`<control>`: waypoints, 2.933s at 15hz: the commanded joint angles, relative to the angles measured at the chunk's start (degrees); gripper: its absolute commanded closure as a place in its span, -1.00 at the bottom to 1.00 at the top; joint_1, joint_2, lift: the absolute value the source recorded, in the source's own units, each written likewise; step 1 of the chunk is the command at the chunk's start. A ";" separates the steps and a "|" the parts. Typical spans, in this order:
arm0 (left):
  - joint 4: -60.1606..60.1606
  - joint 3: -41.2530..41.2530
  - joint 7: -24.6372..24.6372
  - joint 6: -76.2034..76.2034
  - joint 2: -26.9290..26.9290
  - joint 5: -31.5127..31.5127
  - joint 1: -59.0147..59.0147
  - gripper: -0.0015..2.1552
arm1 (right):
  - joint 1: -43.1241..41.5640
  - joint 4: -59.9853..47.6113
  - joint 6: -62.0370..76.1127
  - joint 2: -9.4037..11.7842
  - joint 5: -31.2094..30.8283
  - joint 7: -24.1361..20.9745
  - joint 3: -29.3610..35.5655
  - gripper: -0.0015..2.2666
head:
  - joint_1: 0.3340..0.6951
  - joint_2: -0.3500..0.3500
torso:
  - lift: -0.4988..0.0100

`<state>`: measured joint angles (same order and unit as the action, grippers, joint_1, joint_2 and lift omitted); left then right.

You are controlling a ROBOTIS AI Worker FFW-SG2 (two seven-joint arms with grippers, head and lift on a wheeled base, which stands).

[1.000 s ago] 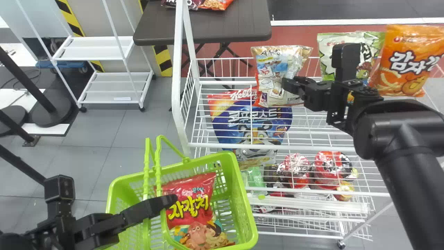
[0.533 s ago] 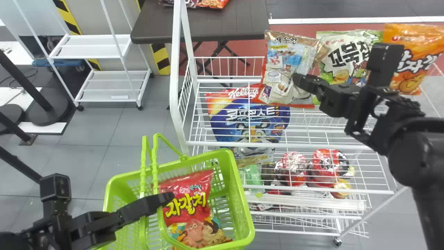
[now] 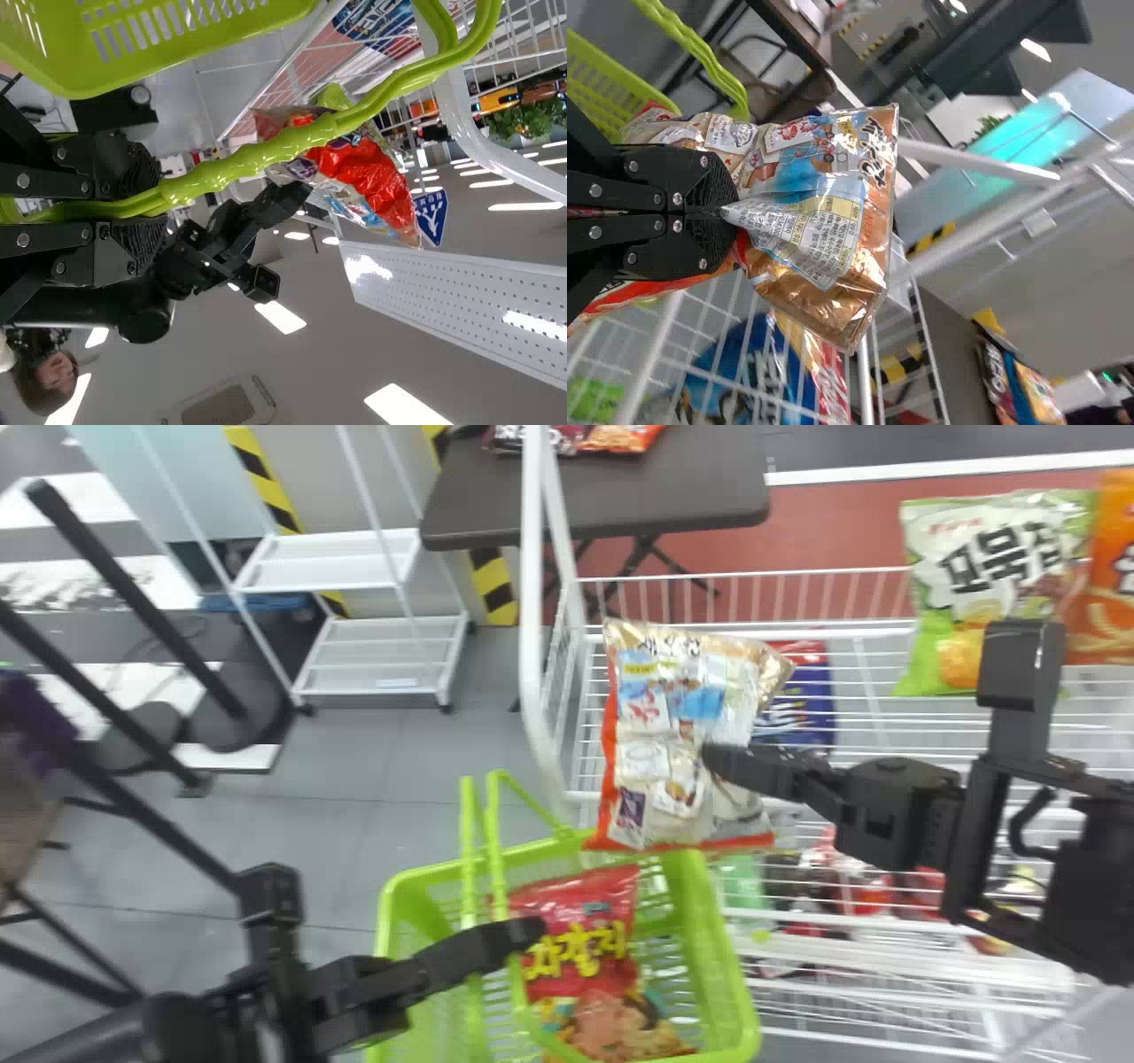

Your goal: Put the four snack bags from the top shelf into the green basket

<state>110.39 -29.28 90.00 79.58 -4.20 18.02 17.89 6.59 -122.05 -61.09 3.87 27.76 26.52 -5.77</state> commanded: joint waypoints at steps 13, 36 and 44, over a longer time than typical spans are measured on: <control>0.35 0.27 0.57 0.18 -0.02 0.53 -0.05 0.99 | -15.12 23.44 -14.11 -3.07 -1.04 -5.77 -20.77 0.98 | 1.00 1.00 | 0.96; -0.26 0.27 0.57 0.01 -0.46 0.53 -0.31 0.99 | -19.60 21.15 3.12 -0.53 -22.48 -2.79 11.49 -0.96 | 1.00 0.19 | 0.96; -0.44 0.19 0.57 0.01 -0.63 0.53 -0.05 0.99 | -29.00 40.14 15.78 -0.44 -29.87 -6.57 14.12 -0.86 | 1.00 -0.22 | 0.96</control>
<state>109.96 -29.08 90.00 79.55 -4.79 18.54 17.78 -21.68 -83.12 -45.58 3.47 -1.64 19.90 8.48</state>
